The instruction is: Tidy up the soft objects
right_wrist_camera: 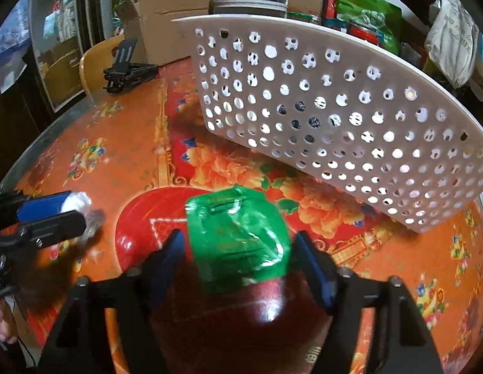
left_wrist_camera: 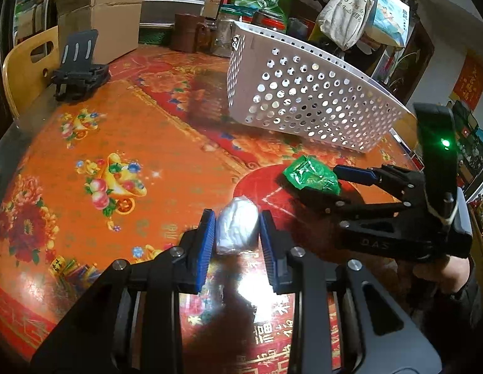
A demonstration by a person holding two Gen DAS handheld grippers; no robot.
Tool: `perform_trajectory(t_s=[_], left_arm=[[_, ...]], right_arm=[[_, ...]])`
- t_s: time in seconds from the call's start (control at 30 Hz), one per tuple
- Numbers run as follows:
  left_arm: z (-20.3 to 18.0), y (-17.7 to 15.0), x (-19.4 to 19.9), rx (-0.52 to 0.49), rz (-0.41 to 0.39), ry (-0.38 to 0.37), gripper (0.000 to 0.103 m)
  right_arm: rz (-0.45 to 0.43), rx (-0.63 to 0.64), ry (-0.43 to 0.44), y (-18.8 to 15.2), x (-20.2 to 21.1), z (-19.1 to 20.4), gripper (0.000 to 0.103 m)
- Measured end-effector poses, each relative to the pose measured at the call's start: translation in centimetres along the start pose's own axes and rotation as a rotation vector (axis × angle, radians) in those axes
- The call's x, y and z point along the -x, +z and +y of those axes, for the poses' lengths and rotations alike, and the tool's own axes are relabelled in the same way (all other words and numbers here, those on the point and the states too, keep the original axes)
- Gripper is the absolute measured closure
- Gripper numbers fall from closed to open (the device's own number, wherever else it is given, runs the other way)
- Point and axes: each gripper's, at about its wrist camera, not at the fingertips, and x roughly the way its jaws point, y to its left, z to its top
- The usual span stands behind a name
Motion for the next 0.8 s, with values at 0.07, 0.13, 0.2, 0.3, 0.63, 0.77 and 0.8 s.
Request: perform_trajectory(t_s=[0.07,0.13,0.2,0.3,0.63,0.77,0.8], left_arm=[[0.0,-0.1,-0.2,0.000,0.004,-0.006,0.076],[-0.2,-0.1,-0.3,-0.001,0.008,-0.013,0.076],[-0.3,-0.1,-0.3,-0.004,0.007,-0.018,0.076],[-0.5,-0.2,-0.1,-0.010,0.005,-0.023,0.076],[-1.0,-0.5,0.2,-0.019,0.004,-0.036,0.076],[-1.5,-0.5,0.3,-0.030,0.004,-0.040,0.076],[-1.7,-0.6,0.4,-0.036,0.003,-0.043,0.076]], right_arm=[[0.000,0.005,0.008,-0.4,0.3,-0.2,0.037],[0.000,0.009,0.014,-0.6,0.6,-0.3,0.039],[-0.001,0.010,0.015,-0.8,0.8,-0.4,0.041],[-0.008,0.018,0.012,-1.1,1.3,-0.3,0.051],[-0.032,0.042,0.030,-3.9,4.1,0.6,0.083],[-0.051,-0.013,0.056,-5.3,5.3,-0.2,0.083],[-0.064,-0.036,0.060,-5.8,5.9,-0.6,0.083]])
